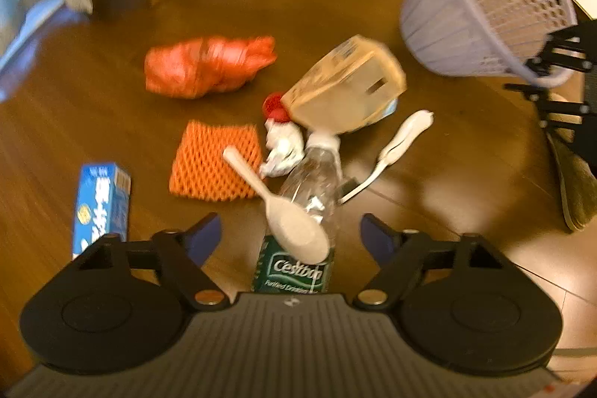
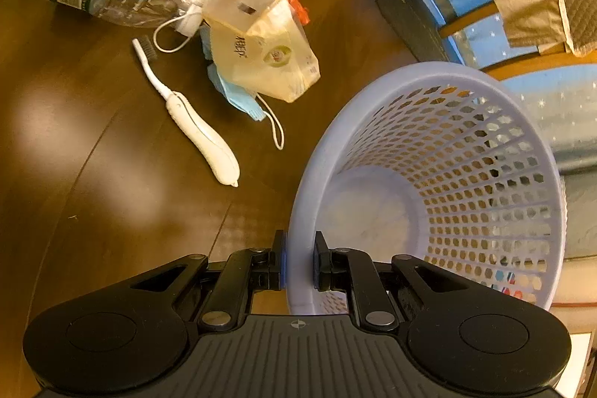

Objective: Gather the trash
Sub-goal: 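Lower the left gripper onto the white plastic spoon and close on it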

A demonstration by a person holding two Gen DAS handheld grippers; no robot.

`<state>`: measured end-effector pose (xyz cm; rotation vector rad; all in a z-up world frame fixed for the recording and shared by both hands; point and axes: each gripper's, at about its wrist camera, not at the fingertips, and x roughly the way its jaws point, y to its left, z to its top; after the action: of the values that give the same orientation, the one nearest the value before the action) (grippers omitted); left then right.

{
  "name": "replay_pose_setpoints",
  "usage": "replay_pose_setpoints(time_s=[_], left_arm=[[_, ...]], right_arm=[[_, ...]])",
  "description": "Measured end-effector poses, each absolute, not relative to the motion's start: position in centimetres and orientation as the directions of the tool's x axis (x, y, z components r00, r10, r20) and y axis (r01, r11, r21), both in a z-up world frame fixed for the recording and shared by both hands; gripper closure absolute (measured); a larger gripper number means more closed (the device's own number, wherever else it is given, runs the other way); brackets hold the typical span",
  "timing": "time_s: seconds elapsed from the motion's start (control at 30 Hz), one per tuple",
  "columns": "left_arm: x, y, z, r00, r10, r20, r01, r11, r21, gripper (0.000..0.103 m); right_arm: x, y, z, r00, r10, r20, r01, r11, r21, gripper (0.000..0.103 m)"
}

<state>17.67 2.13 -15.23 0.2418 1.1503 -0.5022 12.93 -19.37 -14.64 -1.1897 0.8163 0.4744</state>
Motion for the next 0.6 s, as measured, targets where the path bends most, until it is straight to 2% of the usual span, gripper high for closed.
replay_pose_setpoints(time_s=[0.03,0.3,0.6], left_arm=[[17.9,2.4,-15.9,0.303,-0.255,-0.918,0.484,0.871,-0.082,0.034],[19.0,2.0,-18.2,0.269,-0.286,-0.92,0.419,0.895,-0.155,0.04],[19.5,1.4,-19.6,0.255,-0.266,-0.93,0.414,0.899,-0.144,0.056]], right_arm=[[13.1,-19.4,-14.6,0.633,-0.088,-0.769,-0.71,0.33,-0.622,0.093],[13.8,-18.9,-14.5,0.633,-0.08,-0.77,-0.705,0.352,-0.616,0.093],[13.5,-18.9,-14.6,0.633,-0.078,-0.77,-0.703,0.358,-0.614,0.093]])
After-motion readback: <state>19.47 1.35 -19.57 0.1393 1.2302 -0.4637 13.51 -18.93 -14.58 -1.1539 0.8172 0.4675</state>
